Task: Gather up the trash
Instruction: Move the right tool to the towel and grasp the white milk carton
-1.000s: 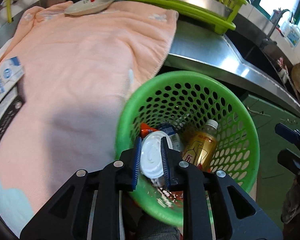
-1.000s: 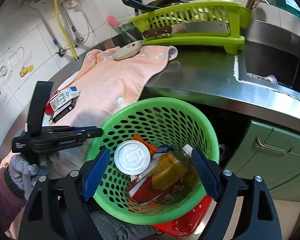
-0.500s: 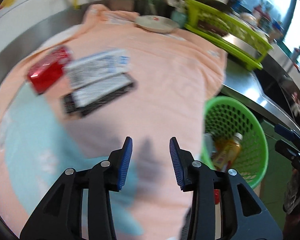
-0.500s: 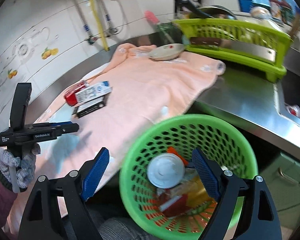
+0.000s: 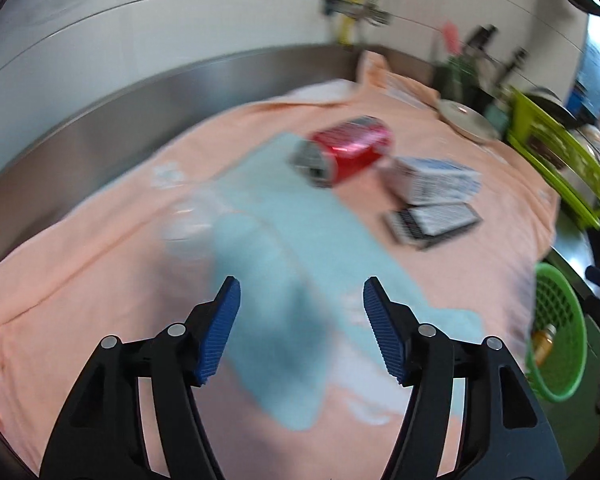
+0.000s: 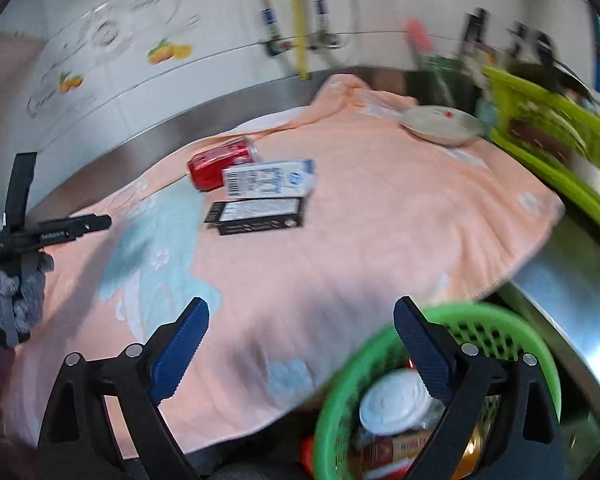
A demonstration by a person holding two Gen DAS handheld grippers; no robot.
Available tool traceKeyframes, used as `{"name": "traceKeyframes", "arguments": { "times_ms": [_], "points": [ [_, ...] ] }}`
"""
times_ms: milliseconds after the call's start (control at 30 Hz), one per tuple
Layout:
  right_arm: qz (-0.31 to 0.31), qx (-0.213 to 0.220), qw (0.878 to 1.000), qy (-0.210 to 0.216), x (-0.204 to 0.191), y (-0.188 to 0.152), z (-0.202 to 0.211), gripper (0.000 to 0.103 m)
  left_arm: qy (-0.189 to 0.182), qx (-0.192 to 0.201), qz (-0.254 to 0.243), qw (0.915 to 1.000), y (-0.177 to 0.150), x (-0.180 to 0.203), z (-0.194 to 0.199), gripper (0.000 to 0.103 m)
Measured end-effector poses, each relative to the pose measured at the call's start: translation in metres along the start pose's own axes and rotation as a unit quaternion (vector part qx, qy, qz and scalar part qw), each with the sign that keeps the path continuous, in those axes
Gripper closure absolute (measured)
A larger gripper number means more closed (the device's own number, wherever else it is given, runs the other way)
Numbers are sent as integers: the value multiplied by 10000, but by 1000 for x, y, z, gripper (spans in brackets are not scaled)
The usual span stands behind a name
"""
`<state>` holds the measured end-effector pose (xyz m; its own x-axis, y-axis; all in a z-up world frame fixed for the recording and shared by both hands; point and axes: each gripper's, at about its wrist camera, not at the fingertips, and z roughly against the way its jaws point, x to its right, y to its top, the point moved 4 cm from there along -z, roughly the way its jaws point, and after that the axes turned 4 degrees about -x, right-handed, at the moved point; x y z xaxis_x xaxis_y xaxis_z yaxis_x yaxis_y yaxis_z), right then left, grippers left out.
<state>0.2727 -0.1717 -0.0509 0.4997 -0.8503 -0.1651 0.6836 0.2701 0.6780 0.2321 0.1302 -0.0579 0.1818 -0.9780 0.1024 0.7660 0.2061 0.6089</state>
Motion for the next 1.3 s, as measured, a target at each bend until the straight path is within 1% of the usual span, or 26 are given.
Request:
{"name": "traceKeyframes", "arguments": {
  "times_ms": [33,133,267,333,433,533,600,700,800,933,1033,1067,1167,1300],
  "points": [
    [101,-24,9999,46,-4,5,-5,12,66,0,136,9999,0,-15,0,35],
    [493,-79,9987,121,-15,28,-22,11,188,12,321,9993,-3,-40,-1,35],
    [1092,-142,9938,132,-27,58,-44,10,266,-25,457,9986,-7,-60,-7,33],
    [1416,-193,9897,115,-32,74,-56,10,278,-28,499,9984,-10,-66,-10,32],
    [1776,-315,9832,285,-40,94,-75,9,256,-43,550,9982,-12,-73,-16,29],
    [2191,-459,9741,330,-47,110,-94,8,211,-35,560,9982,-16,-76,-20,28],
    [2452,-590,9667,440,-53,120,-110,8,159,-26,580,9982,-19,-77,-22,28],
    [2675,-773,9588,560,-57,130,-127,8,112,-43,575,9983,-23,-77,-27,27],
    [2937,-988,9489,593,-58,142,-150,8,114,-79,561,9983,-25,-77,-31,26],
    [3230,-1279,9356,629,-60,146,-174,8,73,-98,548,9984,-27,-79,-35,24],
    [3291,-1495,9298,690,-58,151,-191,8,-32,-118,611,9981,-29,-82,-36,23],
    [3313,-1567,9272,780,-58,152,-195,8,-55,-111,619,9980,-30,-82,-37,23],
    [3344,-1649,9237,880,-59,158,-207,8,-124,-131,685,9975,-32,-86,-40,23],
    [3342,-2104,9120,1114,-57,158,-228,8,-155,-182,667,9975,-36,-85,-44,23]
  ]
}}
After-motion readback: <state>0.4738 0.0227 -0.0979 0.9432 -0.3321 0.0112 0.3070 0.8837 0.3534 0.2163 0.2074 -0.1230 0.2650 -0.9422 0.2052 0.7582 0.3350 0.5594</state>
